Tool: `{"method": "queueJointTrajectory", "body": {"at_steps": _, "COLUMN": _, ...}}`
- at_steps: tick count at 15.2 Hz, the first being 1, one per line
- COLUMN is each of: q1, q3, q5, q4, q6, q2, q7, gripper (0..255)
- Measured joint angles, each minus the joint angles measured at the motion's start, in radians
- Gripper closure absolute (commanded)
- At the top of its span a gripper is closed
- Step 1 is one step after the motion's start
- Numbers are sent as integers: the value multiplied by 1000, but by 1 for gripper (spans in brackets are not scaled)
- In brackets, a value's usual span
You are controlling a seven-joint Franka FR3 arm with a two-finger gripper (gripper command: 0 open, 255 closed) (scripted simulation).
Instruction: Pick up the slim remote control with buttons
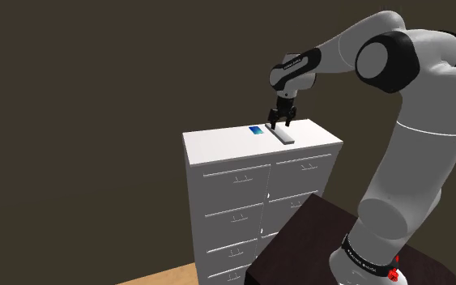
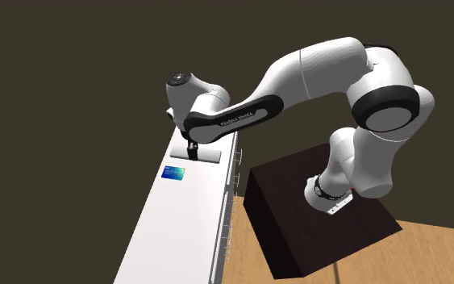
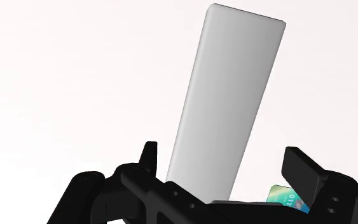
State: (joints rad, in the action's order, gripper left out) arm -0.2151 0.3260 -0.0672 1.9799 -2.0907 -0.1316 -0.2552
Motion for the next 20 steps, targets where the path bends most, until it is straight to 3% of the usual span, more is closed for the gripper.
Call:
{"method": "queueJointTrajectory", "body": {"at_steps": 5, "q1": -4, "q3": -1, "q5": -13, "q4": 28, "q6": -55, "q2": -30, "q7": -11, "gripper": 0}}
{"method": "queueJointTrajectory", "body": {"at_steps": 6, "q1": -4, "q3": -1, "q5": -14, "q4": 32, "q6": -62, "q2": -32, "q7": -11, "gripper": 255}}
{"method": "queueJointTrajectory", "body": {"at_steps": 16, "q1": -4, "q3": -1, "q5": -16, "q4": 35, "q6": -69, "q2": -33, "q7": -11, "gripper": 255}}
{"method": "queueJointTrajectory", "body": {"at_steps": 20, "q1": -2, "q3": 0, "q5": -6, "q4": 18, "q6": -32, "q2": -15, "q7": -5, "gripper": 255}}
